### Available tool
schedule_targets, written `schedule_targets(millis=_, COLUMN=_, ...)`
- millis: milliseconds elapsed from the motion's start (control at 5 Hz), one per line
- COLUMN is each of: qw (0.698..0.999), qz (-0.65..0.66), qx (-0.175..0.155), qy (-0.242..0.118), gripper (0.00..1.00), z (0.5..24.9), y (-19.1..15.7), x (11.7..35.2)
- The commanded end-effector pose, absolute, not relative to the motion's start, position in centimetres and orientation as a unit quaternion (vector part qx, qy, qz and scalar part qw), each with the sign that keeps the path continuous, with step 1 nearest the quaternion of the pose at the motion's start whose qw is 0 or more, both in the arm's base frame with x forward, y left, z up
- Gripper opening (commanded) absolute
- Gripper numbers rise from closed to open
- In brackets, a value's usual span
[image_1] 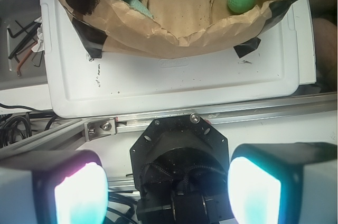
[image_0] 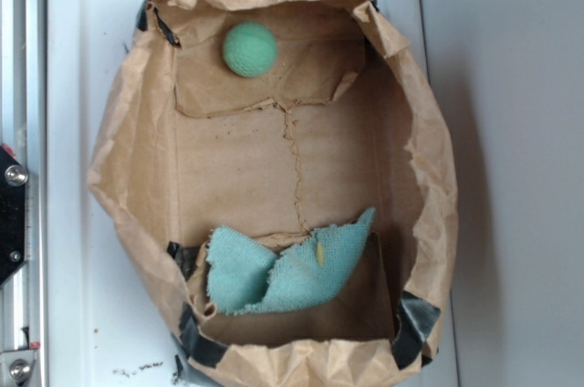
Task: Grab the green ball.
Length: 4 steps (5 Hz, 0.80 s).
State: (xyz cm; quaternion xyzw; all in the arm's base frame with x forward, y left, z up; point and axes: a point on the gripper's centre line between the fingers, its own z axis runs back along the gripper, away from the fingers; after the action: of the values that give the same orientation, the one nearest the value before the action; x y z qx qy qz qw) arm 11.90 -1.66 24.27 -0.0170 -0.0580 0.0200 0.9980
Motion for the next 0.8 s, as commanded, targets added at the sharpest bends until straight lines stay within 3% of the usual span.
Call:
schedule_targets(millis=0, qw=0.998, qz=0.020, qx=-0.017, qy=-0.058, gripper=1.00, z=24.3, y=-1.7, x=11.9)
schedule_targets(millis=200, qw=0.996, qz=0.046, qx=-0.013, qy=-0.080, gripper=1.00, z=23.5, y=-2.8, x=14.5)
schedule_targets(millis=600, qw=0.987, qz=0.130, qx=-0.009, qy=-0.090, gripper=1.00, z=21.2, y=-2.5, x=21.4)
